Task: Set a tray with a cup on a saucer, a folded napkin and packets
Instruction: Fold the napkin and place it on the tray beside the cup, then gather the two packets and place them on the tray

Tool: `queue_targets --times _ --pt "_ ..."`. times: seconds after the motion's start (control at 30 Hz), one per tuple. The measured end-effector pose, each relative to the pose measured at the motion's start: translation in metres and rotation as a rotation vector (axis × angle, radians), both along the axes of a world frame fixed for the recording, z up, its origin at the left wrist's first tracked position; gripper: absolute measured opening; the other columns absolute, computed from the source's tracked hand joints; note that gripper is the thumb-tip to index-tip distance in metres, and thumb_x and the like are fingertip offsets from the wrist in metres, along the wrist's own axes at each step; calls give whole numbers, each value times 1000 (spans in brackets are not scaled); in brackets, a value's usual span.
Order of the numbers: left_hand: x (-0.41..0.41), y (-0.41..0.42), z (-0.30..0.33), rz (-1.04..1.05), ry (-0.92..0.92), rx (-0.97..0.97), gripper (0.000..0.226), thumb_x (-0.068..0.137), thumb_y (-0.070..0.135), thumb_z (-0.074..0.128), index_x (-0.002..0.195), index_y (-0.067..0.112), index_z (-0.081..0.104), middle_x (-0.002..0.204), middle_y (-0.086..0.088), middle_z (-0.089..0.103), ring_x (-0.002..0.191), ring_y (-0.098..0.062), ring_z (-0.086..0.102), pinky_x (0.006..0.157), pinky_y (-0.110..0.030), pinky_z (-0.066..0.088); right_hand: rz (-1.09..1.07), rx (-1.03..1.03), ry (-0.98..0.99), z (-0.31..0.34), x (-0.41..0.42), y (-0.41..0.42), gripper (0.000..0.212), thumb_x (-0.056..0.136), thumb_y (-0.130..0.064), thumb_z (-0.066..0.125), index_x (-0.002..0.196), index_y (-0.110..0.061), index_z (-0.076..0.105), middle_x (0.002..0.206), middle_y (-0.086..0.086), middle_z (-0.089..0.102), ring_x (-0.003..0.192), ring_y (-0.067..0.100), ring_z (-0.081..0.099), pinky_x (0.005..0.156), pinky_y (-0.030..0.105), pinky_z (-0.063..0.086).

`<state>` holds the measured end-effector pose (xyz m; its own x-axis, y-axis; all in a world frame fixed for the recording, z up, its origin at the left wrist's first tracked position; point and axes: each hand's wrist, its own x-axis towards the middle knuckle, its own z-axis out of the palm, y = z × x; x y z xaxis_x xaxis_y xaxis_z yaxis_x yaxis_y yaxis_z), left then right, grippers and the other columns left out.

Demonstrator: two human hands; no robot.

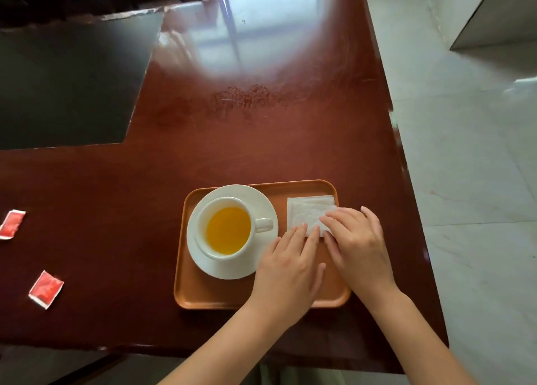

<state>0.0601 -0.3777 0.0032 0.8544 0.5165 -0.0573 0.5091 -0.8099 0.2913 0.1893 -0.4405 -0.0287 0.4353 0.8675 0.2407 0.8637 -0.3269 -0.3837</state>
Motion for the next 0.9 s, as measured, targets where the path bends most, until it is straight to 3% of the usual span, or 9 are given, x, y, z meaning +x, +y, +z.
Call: queue_targets --times 0.1,0.17,0.23,0.37,0.57,0.9 --pt "-12 10 27 27 -135 77 25 86 30 56 103 14 65 88 -1 71 75 -16 67 63 -27 55 70 20 12 26 -12 5 7 76 -5 70 82 -10 69 80 6 69 78 26 66 80 43 52" --pt "-26 20 44 75 -156 109 23 88 30 48 91 14 65 77 -1 67 65 -17 62 56 -29 53 120 25 17 42 -24 13 9 82 -10 61 74 -10 66 74 5 66 72 26 62 71 40 53" --pt "-45 29 56 142 -145 162 25 88 29 46 88 14 65 75 -2 66 64 -19 61 57 -32 53 171 35 17 56 -40 23 16 84 -15 55 71 -11 64 72 4 64 70 26 60 66 37 50" --pt "-89 48 71 291 -89 251 24 87 29 47 86 12 64 75 -3 64 65 -21 59 59 -35 53 302 75 2 76 -76 52 6 80 -12 66 75 -11 64 75 5 65 69 25 59 63 34 48" --pt "-156 70 80 487 -44 226 28 86 29 43 87 10 64 79 -5 64 69 -23 61 67 -39 53 468 56 -14 93 -133 94 3 77 -14 68 77 -13 65 76 4 66 70 25 60 66 35 50" --pt "-264 116 58 639 -45 159 20 83 23 64 99 11 65 86 -3 67 77 -22 64 75 -38 53 651 12 9 81 -238 156 8 76 -16 71 83 -16 66 78 0 65 70 21 60 64 31 50"
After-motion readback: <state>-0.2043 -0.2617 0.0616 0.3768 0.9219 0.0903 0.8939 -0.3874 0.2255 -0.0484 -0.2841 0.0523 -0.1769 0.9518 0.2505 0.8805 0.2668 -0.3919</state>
